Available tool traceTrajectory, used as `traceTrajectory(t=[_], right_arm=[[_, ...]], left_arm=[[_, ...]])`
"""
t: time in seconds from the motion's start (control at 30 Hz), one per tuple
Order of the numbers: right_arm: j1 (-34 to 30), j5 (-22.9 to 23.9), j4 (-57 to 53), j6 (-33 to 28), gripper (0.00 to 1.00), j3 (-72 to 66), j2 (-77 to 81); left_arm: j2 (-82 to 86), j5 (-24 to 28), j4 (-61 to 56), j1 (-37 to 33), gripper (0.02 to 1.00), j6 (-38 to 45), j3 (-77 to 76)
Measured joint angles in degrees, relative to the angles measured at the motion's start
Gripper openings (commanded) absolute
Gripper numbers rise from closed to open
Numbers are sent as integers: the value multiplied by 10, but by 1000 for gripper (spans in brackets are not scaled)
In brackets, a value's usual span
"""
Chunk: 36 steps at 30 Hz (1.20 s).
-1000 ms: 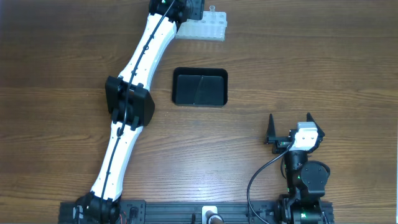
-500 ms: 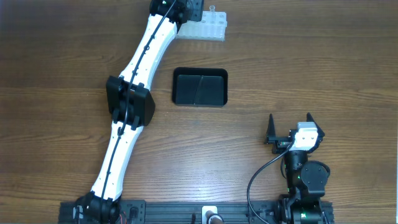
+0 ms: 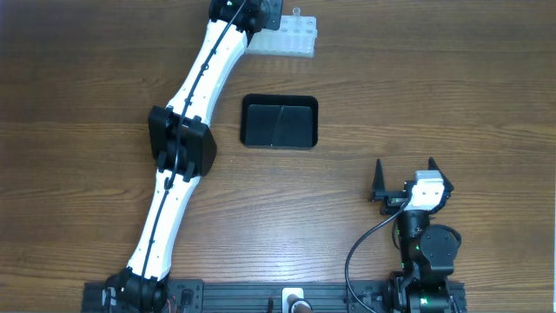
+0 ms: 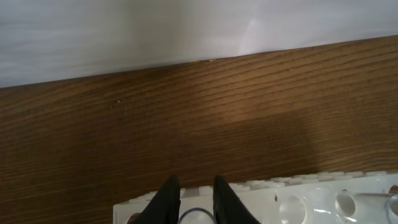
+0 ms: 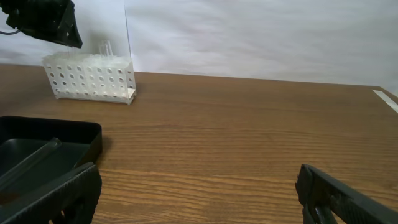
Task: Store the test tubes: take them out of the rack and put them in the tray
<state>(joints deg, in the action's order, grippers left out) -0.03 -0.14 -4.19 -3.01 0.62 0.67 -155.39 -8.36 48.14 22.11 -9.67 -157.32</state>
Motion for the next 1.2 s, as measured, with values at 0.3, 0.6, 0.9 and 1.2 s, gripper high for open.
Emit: traceTrajectory(t=[0.3,0.6,0.9,1.2], right_arm=[[0,0,0,0,993,0,0],[0,0,0,0,993,0,0],[0,0,0,1,991,0,0],[0,0,0,0,991,0,0]], left_arm=[[0,0,0,0,73,0,0],[0,0,7,3,40,1,0],[12,0,16,6,40,1,0],[72,-5,17,7,40,1,0]])
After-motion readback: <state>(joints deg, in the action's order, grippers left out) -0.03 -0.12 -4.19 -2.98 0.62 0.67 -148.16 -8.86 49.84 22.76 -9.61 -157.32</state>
